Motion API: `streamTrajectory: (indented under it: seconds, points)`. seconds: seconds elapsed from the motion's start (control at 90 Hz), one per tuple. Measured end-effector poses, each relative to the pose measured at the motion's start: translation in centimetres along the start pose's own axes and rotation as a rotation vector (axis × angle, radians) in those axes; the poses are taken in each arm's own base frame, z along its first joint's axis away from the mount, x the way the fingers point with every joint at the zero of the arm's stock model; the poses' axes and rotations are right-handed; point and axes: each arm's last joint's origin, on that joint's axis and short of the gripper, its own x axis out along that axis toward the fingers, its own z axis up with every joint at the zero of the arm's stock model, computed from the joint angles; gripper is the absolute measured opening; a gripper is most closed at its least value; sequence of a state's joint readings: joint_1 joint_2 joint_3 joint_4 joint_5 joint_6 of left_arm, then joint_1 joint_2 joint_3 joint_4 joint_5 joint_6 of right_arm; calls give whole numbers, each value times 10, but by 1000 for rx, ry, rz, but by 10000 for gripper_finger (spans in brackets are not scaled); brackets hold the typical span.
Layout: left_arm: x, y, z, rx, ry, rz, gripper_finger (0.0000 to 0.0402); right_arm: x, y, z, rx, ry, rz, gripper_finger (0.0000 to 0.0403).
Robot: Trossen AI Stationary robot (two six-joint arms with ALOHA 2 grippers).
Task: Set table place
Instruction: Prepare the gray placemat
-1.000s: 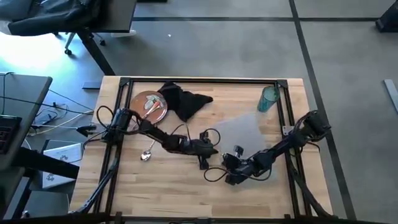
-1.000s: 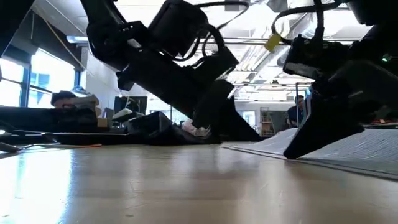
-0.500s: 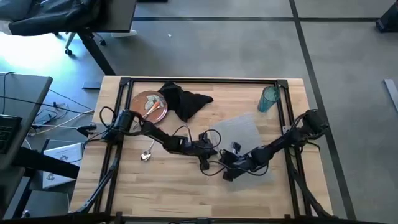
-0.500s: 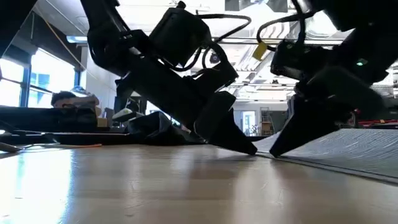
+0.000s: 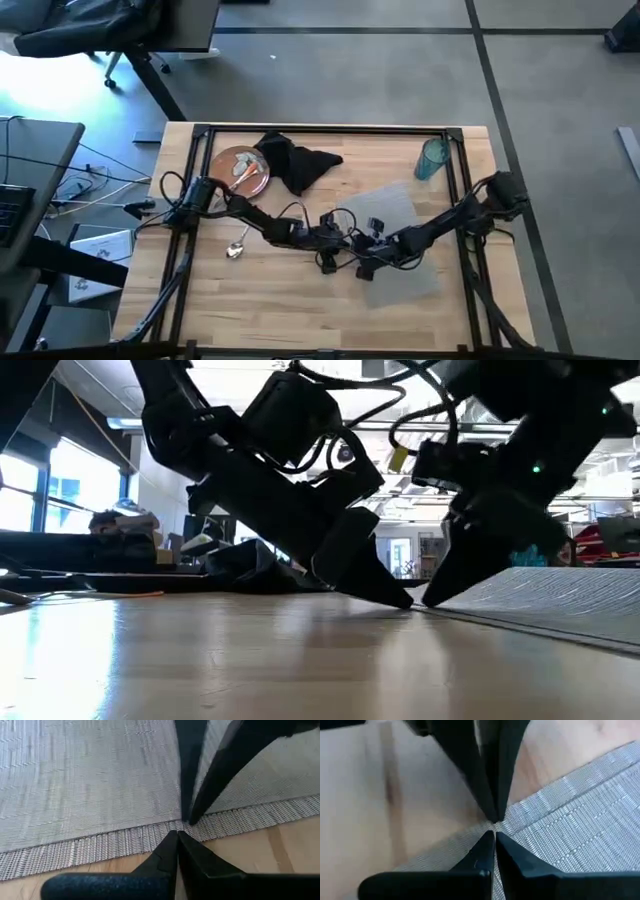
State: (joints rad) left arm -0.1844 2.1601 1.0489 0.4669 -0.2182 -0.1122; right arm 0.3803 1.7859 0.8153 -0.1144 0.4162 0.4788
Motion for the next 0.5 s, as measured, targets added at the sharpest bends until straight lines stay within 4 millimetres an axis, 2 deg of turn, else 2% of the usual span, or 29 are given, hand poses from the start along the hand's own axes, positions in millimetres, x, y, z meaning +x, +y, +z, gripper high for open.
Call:
streamTrajectory:
  seconds: [0.289, 0.5]
  points:
    - [0, 0, -4, 9, 33, 0, 0, -20, -14, -13, -98, 235, -157, 0]
    - [-2, 1, -11, 9, 45, -1, 0, -32, -30, -33, -157, 480, -289, 0]
